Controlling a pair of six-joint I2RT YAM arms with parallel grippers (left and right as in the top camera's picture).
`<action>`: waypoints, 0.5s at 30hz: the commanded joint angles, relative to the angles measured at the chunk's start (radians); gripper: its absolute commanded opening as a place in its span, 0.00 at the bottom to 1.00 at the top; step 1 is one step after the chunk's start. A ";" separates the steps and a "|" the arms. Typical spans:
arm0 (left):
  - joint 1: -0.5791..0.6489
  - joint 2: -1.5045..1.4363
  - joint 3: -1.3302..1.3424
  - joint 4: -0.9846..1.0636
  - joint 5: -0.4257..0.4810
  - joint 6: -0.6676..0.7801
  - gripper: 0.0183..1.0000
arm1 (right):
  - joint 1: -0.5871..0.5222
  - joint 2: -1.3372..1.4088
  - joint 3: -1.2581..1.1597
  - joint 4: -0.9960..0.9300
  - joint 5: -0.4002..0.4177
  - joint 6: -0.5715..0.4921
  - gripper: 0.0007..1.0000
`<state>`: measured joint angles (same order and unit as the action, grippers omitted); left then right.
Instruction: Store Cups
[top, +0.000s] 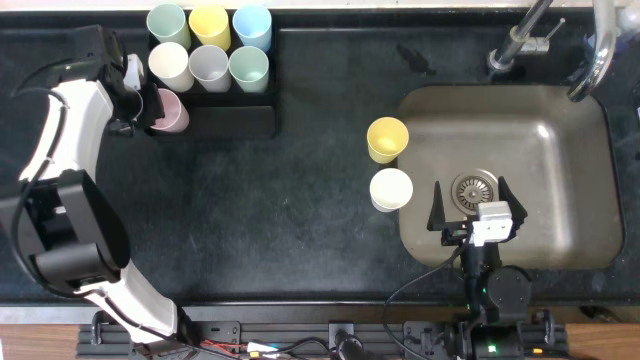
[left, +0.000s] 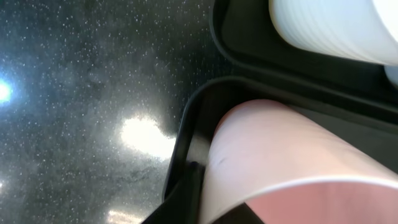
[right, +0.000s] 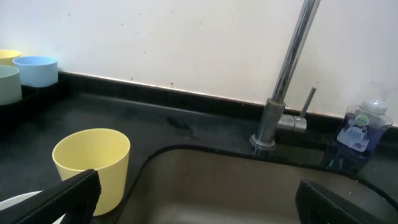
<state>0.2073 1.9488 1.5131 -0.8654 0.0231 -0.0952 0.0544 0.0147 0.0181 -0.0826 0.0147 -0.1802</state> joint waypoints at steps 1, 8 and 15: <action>0.001 0.041 -0.004 0.005 0.010 0.009 0.28 | 0.007 -0.011 -0.013 0.005 0.004 0.000 1.00; -0.002 -0.012 -0.003 0.001 0.019 -0.071 0.65 | 0.007 -0.011 -0.013 0.005 0.004 0.000 1.00; -0.035 -0.130 0.001 -0.005 -0.001 -0.092 0.72 | 0.007 -0.011 -0.013 0.005 0.004 0.000 1.00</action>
<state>0.1902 1.8999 1.5124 -0.8677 0.0330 -0.1551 0.0544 0.0147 0.0181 -0.0826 0.0151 -0.1806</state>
